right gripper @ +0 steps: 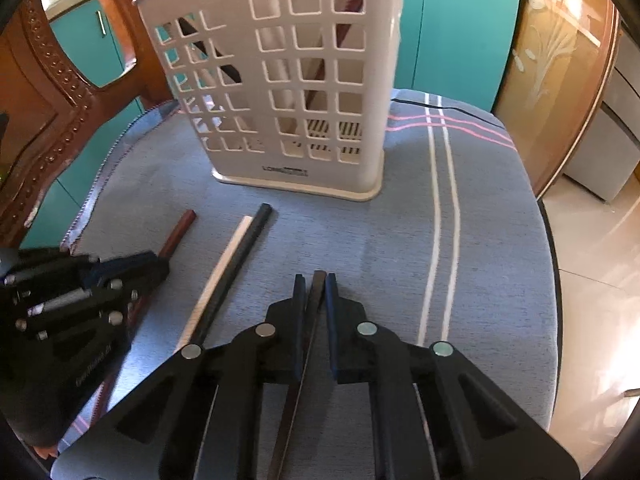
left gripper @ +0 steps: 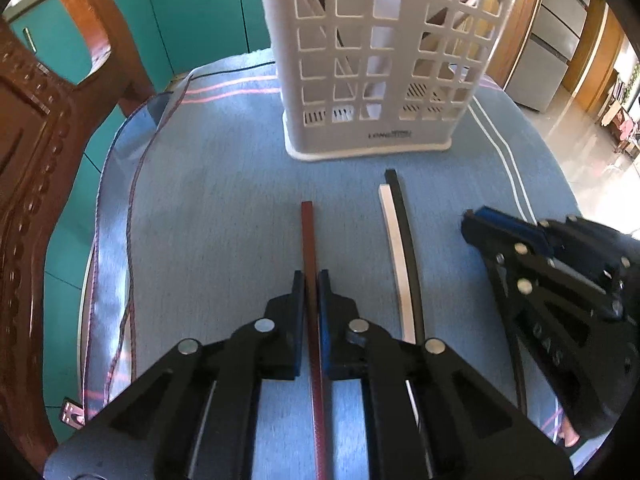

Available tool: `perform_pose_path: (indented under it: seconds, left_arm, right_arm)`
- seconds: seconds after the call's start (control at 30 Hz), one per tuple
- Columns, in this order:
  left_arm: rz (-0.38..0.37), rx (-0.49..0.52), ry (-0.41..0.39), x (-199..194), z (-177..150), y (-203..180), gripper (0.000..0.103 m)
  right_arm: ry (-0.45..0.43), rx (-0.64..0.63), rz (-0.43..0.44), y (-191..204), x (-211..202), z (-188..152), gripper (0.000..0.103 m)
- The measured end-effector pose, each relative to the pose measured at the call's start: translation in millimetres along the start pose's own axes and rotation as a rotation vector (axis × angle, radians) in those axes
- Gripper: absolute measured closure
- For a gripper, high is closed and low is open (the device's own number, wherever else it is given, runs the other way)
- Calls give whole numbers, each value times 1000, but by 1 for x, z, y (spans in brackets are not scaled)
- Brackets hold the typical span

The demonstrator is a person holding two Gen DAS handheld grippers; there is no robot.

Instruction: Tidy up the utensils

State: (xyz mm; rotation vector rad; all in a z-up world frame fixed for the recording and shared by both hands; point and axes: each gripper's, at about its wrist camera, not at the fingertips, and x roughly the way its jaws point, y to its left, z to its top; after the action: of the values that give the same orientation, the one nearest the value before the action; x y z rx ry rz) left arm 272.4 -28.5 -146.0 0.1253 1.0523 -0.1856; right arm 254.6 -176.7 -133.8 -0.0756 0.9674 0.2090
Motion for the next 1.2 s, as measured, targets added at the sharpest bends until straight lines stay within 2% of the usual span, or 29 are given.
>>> perform_pose_path:
  seconds: [0.17,0.23,0.37,0.57,0.67,0.77,0.8,0.83,0.9,1.0,1.07,1.13,1.2]
  left_arm:
    - [22,23,-14,-1,-6,-1,95]
    - [27,28,-14,2,-2,-2,95]
    - [35,31,-16,5,-1,-4,95]
    - [63,30,-22,1,-2,-9,85]
    - [83,22,-28,3,0,-5,73]
    - [88,28,-35,3,0,-5,72]
    - [83,32,-35,4,0,-4,76]
    - [60,32,-33,4,1,-5,86]
    - [36,36,-31,4,1,-6,94]
    - [23,30,-36,4,1,-6,96]
    - [-46,-7,-39,1,3,0,96]
    - [-86,-27,-69,-8,2,3,96]
    - [-78,-16,-137,-30,2,6,96]
  right_arm:
    - [12,7,-3,2,0,1,91]
    - [12,10,0,2,0,1,85]
    - [8,-13,-34,6,2,2,83]
    - [19,-39,-72,10,5,1,80]
    - [16,-53,-85,11,4,0,79]
    - [13,-64,-94,12,5,-1,79]
    - [13,-70,-96,13,5,-2,80]
    - [14,-71,-90,15,5,-2,86]
    - [19,-66,-64,18,7,0,93]
    - [15,-42,-40,15,6,0,94]
    - [11,-5,4,7,2,1,95]
    - [-32,8,26,2,-11,4,95]
    - [-100,13,39,-3,-34,5,95]
